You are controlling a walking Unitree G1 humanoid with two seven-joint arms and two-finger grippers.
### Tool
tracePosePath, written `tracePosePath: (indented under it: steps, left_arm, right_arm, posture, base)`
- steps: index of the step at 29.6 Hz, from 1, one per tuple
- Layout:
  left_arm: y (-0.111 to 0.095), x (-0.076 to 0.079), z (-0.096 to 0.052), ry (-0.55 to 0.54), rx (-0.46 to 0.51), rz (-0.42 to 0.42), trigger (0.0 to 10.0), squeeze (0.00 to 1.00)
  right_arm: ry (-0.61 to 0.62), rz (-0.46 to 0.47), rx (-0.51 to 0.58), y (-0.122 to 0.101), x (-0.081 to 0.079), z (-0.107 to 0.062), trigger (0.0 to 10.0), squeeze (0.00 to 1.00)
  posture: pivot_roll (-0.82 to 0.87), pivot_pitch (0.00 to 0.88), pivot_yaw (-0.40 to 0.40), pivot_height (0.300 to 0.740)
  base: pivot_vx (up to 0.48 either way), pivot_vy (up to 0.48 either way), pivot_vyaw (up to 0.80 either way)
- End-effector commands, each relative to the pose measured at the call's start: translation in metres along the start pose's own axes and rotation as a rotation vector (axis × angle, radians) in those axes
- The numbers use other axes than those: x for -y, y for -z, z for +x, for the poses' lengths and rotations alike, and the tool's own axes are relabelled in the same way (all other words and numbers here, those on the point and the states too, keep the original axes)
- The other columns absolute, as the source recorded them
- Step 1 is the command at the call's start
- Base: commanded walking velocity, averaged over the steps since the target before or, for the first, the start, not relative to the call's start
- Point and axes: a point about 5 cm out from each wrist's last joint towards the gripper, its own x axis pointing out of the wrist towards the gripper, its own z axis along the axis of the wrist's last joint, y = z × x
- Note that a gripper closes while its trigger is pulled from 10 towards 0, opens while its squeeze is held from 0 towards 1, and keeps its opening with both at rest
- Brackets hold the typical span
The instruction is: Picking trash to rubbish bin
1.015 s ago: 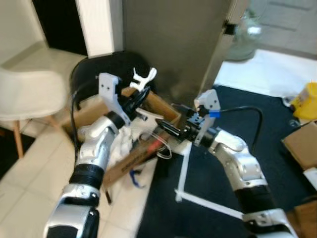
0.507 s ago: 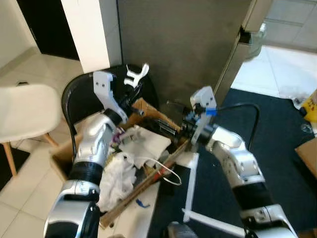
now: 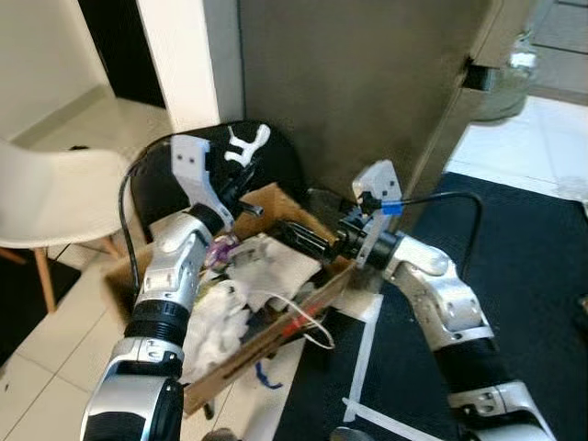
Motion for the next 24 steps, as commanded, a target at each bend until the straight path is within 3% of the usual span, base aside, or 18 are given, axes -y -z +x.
tracePosePath:
  steps: [1, 6, 9, 10, 14, 18, 20, 21, 23, 24]
  left_arm:
    - [0.007, -0.007, -0.015, 0.003, -0.084, 0.035, 10.0, 0.00]
    - [0.013, -0.015, -0.034, -0.001, -0.182, 0.075, 10.0, 0.00]
    - [0.024, -0.024, -0.056, 0.000, -0.337, 0.127, 10.0, 0.00]
    - [0.030, -0.027, -0.068, 0.015, -0.428, 0.132, 10.0, 0.00]
    - [0.033, -0.033, -0.080, 0.014, -0.537, 0.197, 10.0, 0.00]
    - [0.031, -0.049, -0.093, -0.031, -0.688, 0.367, 10.0, 0.00]
    - [0.030, -0.050, -0.093, -0.034, -0.693, 0.373, 10.0, 0.00]
    - [0.028, -0.055, -0.094, -0.078, -0.696, 0.383, 10.0, 0.17]
    - [0.025, -0.059, -0.095, -0.111, -0.698, 0.391, 10.0, 0.17]
    - [0.020, -0.065, -0.094, -0.167, -0.675, 0.384, 10.0, 1.00]
  right_arm:
    - [-0.070, -0.072, -0.032, -0.004, -0.007, 0.003, 10.0, 0.00]
    - [-0.075, -0.168, -0.091, -0.008, -0.002, 0.000, 10.0, 0.00]
    - [-0.097, -0.205, -0.166, -0.010, 0.000, -0.003, 10.0, 0.00]
    - [-0.133, -0.247, -0.213, -0.009, -0.003, -0.007, 10.0, 0.00]
    - [-0.139, -0.251, -0.233, -0.009, -0.005, -0.009, 10.0, 0.00]
    - [-0.097, -0.243, -0.282, -0.002, 0.002, -0.010, 10.0, 0.00]
    - [-0.096, -0.244, -0.285, -0.002, 0.002, -0.010, 10.0, 0.00]
    - [-0.100, -0.248, -0.291, -0.002, 0.001, -0.010, 10.0, 0.00]
    - [-0.103, -0.251, -0.295, -0.002, 0.000, -0.011, 10.0, 0.00]
    - [-0.100, -0.265, -0.313, 0.000, 0.001, -0.012, 10.0, 0.00]
  posture:
    - [-0.06, 0.000, 0.002, 0.740]
    - [-0.03, 0.000, -0.006, 0.740]
    - [-0.03, 0.000, -0.009, 0.740]
    - [-0.03, 0.000, -0.011, 0.740]
    - [-0.03, 0.000, -0.013, 0.740]
    - [-0.03, 0.000, -0.016, 0.740]
    - [-0.03, 0.000, -0.016, 0.740]
    - [-0.03, 0.000, -0.019, 0.740]
    - [-0.03, 0.000, -0.019, 0.740]
    - [-0.03, 0.000, -0.019, 0.740]
  base:
    - [0.000, 0.000, 0.00]
    - [0.000, 0.000, 0.00]
    - [0.000, 0.000, 0.00]
    - [0.000, 0.000, 0.00]
    - [0.000, 0.000, 0.00]
    - [0.000, 0.000, 0.00]
    - [0.000, 0.000, 0.00]
    - [0.000, 0.000, 0.00]
    - [0.000, 0.000, 0.00]
    - [0.000, 0.000, 0.00]
